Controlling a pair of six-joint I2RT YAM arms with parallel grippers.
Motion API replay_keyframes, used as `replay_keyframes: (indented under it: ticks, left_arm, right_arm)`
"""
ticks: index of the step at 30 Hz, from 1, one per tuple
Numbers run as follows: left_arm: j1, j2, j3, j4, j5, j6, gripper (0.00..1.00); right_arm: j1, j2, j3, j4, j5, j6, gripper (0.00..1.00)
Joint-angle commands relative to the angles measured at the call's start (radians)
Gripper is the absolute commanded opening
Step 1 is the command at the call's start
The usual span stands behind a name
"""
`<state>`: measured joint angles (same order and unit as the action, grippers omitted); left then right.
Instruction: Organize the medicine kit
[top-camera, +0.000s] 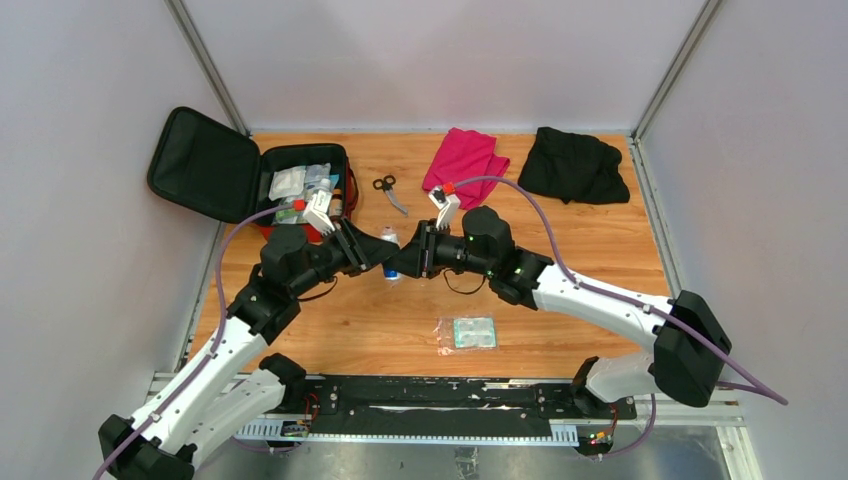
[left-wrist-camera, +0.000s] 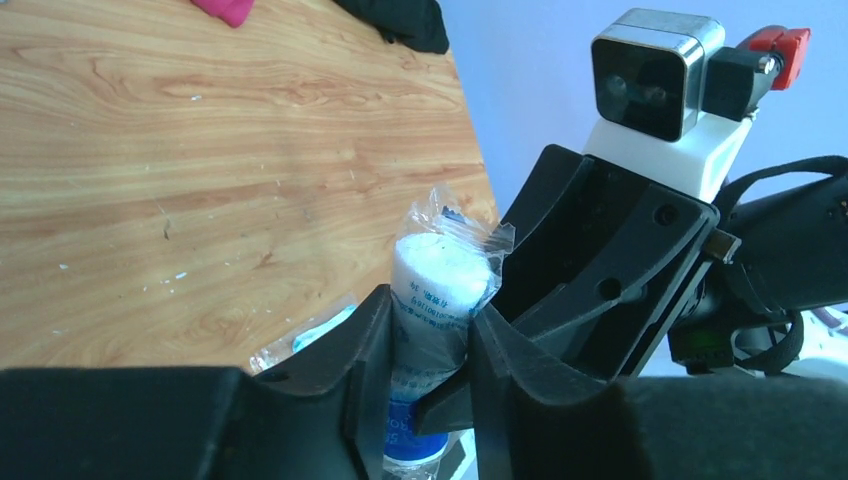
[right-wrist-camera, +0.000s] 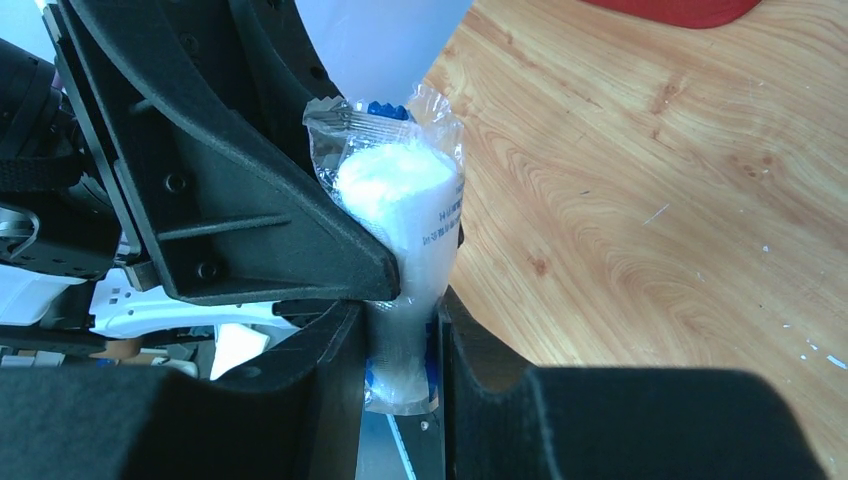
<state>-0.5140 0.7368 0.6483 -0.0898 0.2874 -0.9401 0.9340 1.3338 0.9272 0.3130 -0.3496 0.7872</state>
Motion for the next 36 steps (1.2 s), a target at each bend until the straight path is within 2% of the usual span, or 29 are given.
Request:
replay_keyframes:
  ticks: [1,6,10,13,16,20,25,31,36]
  left_arm:
    - [-0.004,0.009,-0.004,0.006,-0.016,0.015,0.30]
    - [-0.004,0.041,0.009,-0.039,-0.066,0.066,0.26]
    - [-0.003,0.120,0.061,-0.097,-0.137,0.159,0.26]
    - [0.017,0.226,0.153,-0.168,-0.214,0.287,0.26]
    - [0.120,0.383,0.301,-0.282,-0.244,0.425,0.26]
    - [0.310,0.615,0.512,-0.372,-0.203,0.581,0.28]
    - [0.442,0.832,0.697,-0.414,-0.261,0.681,0.30]
    - [0.482,1.037,0.910,-0.524,-0.480,0.829,0.33]
    - [0.487,1.134,0.966,-0.530,-0.704,0.919,0.35]
  right_arm:
    - [0.024,-0.006,0.034,-0.009,0.014,-0.030,0.28]
    - [0.021,-0.040,0.036,-0.081,0.058,-0.077,0.58]
    - [0.022,-0.103,0.028,-0.198,0.150,-0.136,0.73]
    - [0.020,-0.173,-0.013,-0.241,0.236,-0.166,0.78]
    - [0.003,-0.242,-0.067,-0.243,0.249,-0.174,0.80]
    - [-0.029,-0.309,-0.130,-0.263,0.223,-0.183,0.80]
    - [-0.052,-0.354,-0.185,-0.277,0.200,-0.188,0.80]
    - [-0.062,-0.378,-0.238,-0.290,0.168,-0.198,0.80]
    - [-0.069,-0.380,-0.252,-0.308,0.142,-0.219,0.80]
